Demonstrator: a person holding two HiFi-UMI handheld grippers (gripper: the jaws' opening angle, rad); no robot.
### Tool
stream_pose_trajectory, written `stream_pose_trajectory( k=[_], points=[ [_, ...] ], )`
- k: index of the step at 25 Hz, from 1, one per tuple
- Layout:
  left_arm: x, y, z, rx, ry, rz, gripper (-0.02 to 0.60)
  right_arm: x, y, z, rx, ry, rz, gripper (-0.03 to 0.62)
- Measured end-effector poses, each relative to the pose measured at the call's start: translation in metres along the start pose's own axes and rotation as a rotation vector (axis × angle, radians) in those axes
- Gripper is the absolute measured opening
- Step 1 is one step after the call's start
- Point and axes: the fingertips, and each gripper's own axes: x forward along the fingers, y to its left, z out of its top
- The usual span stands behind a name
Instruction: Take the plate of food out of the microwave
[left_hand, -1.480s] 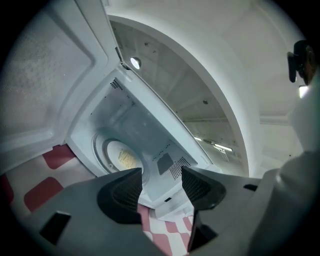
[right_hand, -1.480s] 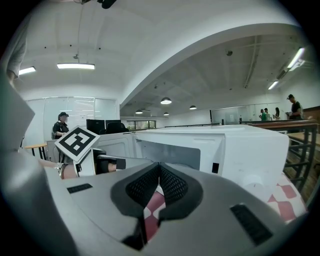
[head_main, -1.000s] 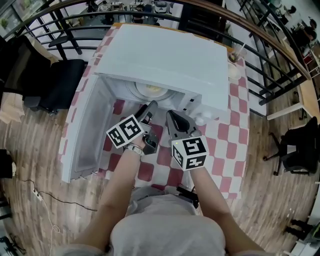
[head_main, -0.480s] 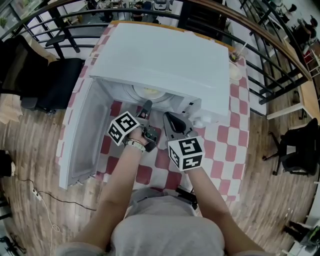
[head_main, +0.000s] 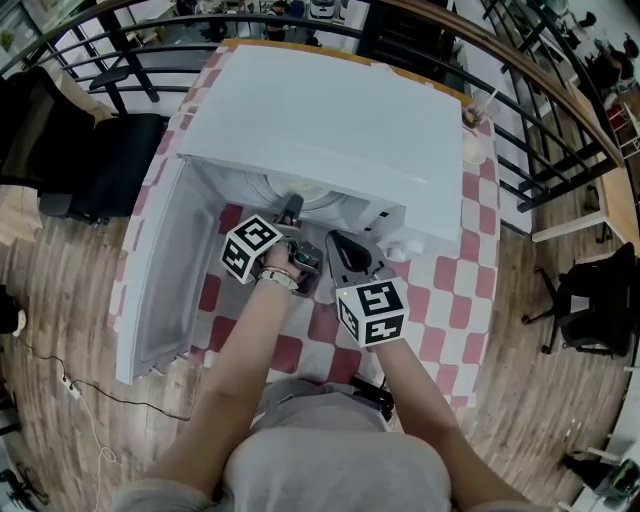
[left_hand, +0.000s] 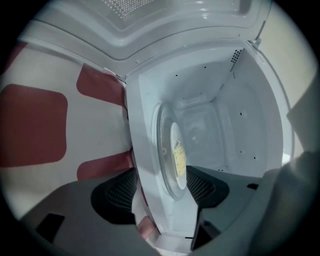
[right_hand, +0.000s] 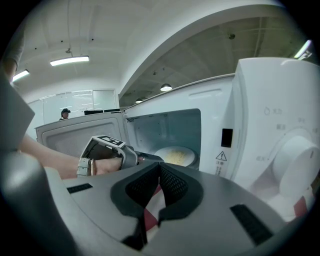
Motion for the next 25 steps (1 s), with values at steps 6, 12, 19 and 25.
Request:
stream_pose_trajectory(
  k=[6,12,19,25],
  points=[
    [0.013,0.006,0.005,-0.061,-0.027,0.043,0.305,0.005,-0.002,-0.004,0.003,0.011,0.008,0.025],
    [0.021,0.011,0.008,-0.079,-0.037,0.087,0.304,0.008,-0.006,-0.007,0.016,0.017,0.002,0.025],
    [0.023,0.012,0.008,-0.117,-0.02,0.063,0.295,0.009,-0.007,-0.007,0.02,0.017,-0.004,0.025],
    [0.017,0.012,0.007,-0.123,-0.017,0.081,0.281,0.005,-0.006,-0.003,0.016,0.009,-0.01,0.025]
  ],
)
